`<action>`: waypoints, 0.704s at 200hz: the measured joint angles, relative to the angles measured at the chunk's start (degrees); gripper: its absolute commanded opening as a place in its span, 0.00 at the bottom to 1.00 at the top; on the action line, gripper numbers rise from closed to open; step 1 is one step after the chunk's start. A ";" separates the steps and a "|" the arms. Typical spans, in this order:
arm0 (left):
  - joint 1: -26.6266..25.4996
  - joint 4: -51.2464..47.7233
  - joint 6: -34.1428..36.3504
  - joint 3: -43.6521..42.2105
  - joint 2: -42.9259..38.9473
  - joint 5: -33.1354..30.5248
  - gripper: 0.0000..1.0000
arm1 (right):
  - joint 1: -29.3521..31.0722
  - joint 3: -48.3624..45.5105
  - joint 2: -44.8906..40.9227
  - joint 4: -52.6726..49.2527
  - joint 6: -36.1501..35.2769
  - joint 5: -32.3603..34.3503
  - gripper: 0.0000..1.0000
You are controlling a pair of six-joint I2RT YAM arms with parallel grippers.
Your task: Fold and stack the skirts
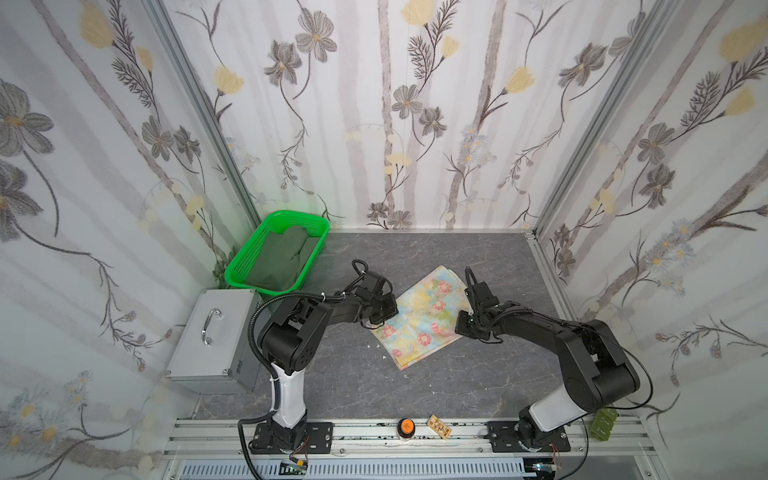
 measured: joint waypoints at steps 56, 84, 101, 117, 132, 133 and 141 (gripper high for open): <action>1.66 -0.76 2.84 4.15 1.03 -1.51 0.00 | 8.09 -4.72 -4.83 3.28 8.59 -4.00 0.00; 2.21 -0.74 3.45 0.15 -8.00 -1.90 0.43 | 7.23 0.26 -9.44 -0.63 8.57 -4.24 0.00; 2.86 -0.57 3.23 -5.05 -15.02 -1.86 0.66 | 5.42 4.24 -10.56 -1.07 6.54 -4.63 0.00; 3.91 -0.90 2.43 -10.54 -20.83 -2.47 0.75 | 3.13 6.40 -10.51 -1.49 4.26 -5.11 0.03; 4.87 -1.07 1.66 -15.13 -24.46 -3.19 0.76 | 0.90 8.11 -9.05 -2.34 1.55 -6.16 0.13; 4.90 -1.09 1.66 -15.32 -24.57 -3.19 0.76 | 0.81 8.17 -8.96 -2.36 1.40 -6.21 0.13; 5.18 -1.38 1.60 -17.31 -25.59 -3.43 0.76 | -0.26 9.27 -7.56 -2.78 -0.22 -6.64 0.14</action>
